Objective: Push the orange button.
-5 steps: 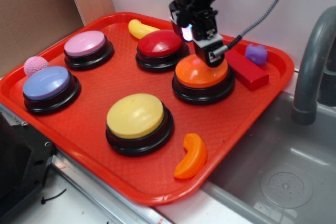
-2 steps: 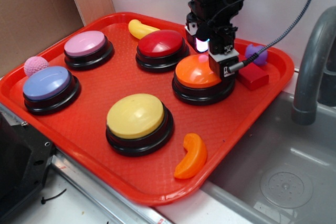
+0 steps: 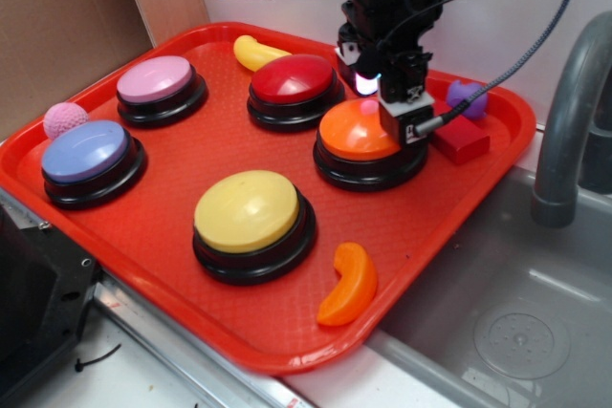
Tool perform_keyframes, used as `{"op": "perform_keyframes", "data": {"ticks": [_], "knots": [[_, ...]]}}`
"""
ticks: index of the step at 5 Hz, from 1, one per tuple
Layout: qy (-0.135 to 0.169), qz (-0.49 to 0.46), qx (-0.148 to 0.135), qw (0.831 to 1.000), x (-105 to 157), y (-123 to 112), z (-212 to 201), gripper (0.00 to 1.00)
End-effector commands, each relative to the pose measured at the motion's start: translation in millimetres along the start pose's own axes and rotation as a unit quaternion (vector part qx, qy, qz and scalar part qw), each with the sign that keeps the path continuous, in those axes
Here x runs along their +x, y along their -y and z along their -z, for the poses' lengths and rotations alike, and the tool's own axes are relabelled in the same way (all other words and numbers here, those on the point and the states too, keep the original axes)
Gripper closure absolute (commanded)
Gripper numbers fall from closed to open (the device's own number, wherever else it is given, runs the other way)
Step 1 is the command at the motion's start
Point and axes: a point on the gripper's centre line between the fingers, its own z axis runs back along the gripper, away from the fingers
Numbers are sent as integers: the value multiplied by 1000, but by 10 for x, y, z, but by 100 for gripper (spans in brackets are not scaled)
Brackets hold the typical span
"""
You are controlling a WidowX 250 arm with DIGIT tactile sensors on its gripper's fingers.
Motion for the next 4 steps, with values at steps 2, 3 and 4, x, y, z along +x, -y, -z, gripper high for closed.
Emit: {"op": "perform_keyframes", "data": {"ticks": [2,3,4], "knots": [[50,27,18,998,-162,34,-742,0],[51,25,10,998,-217,17,-805,0],[50,14,7,999,-287,15,-862,0]]}}
